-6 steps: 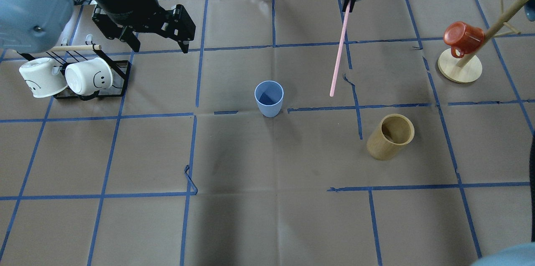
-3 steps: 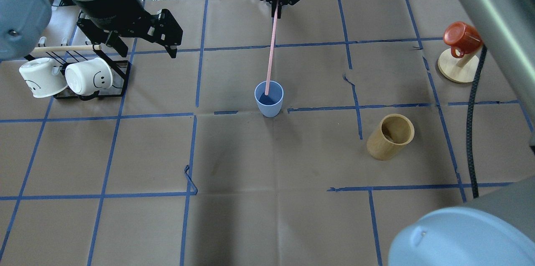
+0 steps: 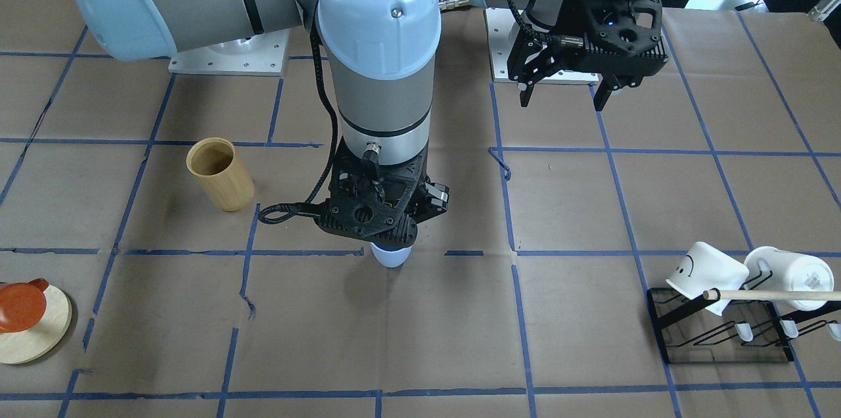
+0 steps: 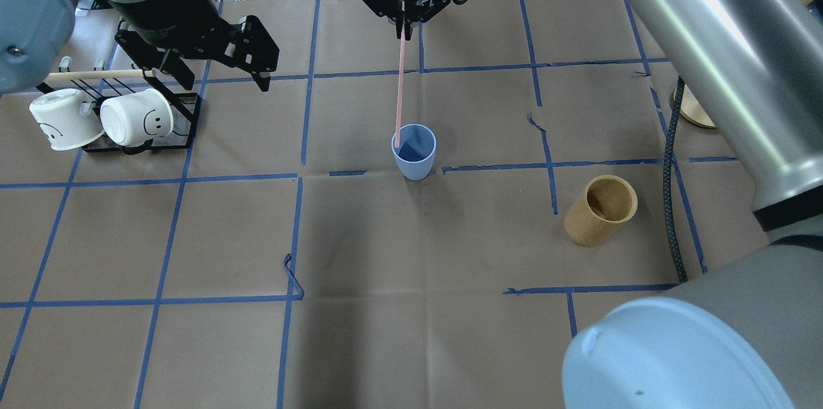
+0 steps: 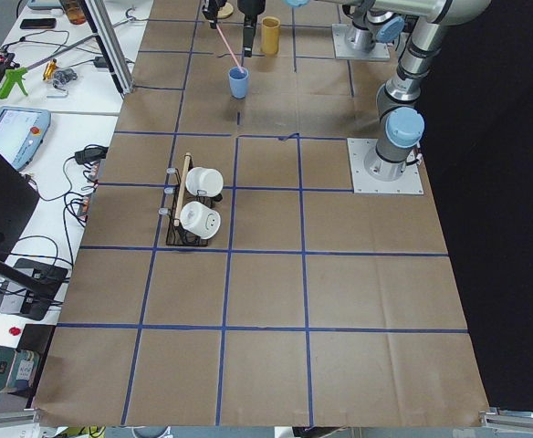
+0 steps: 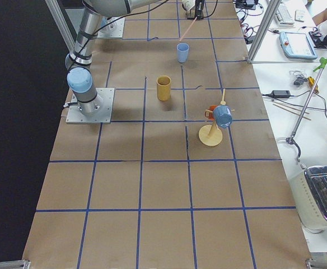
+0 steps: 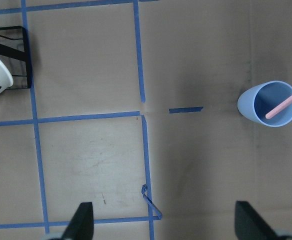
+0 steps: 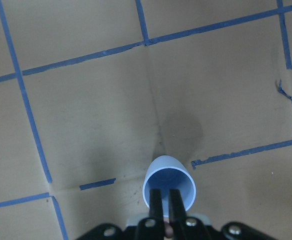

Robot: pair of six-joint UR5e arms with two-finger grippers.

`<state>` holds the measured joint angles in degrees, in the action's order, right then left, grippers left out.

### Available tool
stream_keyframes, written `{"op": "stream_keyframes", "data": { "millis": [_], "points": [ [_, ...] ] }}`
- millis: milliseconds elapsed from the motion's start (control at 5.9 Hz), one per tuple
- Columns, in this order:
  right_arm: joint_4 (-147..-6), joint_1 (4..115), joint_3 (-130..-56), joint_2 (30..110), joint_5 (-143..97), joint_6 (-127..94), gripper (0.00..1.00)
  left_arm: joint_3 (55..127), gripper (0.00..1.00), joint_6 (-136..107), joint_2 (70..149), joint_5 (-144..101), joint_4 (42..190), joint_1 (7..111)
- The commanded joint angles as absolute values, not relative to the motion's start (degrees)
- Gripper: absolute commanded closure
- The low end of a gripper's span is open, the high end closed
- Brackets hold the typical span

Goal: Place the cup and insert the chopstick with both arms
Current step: 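Lower the pink chopstick into the blue cup with the right gripper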

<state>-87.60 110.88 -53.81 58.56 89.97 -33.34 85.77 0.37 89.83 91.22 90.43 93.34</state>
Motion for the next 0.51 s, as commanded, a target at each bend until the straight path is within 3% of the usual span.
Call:
{"op": "stream_keyframes", "data": {
  "millis": [0,339],
  "points": [
    [-90.15,110.83,-57.45,58.53,91.05,-33.22,0.95,85.78,0.02,0.35,89.82,91.23,90.44,93.34],
    [-94.8,110.92,-61.68,58.62,90.88,-33.14,0.95,85.78,0.02,0.35,89.82,91.23,90.44,93.34]
  ]
}}
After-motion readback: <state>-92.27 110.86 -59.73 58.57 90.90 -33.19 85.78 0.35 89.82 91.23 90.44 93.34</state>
